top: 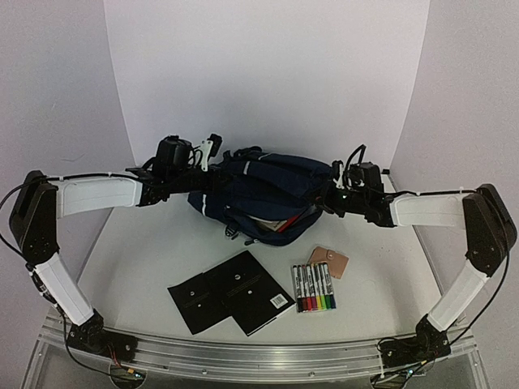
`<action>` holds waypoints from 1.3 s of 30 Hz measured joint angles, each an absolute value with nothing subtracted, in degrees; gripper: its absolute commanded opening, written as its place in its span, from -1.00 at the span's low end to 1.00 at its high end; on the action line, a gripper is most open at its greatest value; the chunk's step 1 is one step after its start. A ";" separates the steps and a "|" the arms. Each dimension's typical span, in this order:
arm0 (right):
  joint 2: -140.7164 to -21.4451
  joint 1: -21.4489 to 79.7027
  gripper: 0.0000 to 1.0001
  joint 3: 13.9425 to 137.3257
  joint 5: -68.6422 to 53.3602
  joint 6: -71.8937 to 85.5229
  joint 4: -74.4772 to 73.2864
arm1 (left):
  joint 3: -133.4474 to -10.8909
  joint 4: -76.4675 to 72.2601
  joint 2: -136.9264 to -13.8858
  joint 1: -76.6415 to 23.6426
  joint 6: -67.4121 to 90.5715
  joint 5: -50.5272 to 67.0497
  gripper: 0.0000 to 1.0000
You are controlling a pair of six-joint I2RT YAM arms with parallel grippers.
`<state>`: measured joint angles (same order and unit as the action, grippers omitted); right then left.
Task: Pack the student bag
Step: Adjust the student bag at the center of the board.
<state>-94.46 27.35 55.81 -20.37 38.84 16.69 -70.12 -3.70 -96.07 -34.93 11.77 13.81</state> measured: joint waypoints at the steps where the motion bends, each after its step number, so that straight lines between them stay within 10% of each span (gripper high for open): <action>1: -94.17 27.36 -1.00 55.81 -20.56 38.12 16.38 | -72.31 -2.57 -97.39 -34.25 10.68 13.93 -1.00; 10: -92.84 27.39 -1.00 57.10 -17.64 35.37 10.83 | -84.22 5.60 -109.16 -31.33 -3.46 9.00 -0.67; 23: -96.68 21.68 -0.96 65.87 -19.62 33.93 3.84 | -86.25 9.21 -112.06 -28.00 -4.74 -7.57 0.70; 39: -93.16 17.78 0.56 68.24 -22.44 30.04 2.00 | -65.09 2.09 -100.50 -26.65 12.04 14.62 0.99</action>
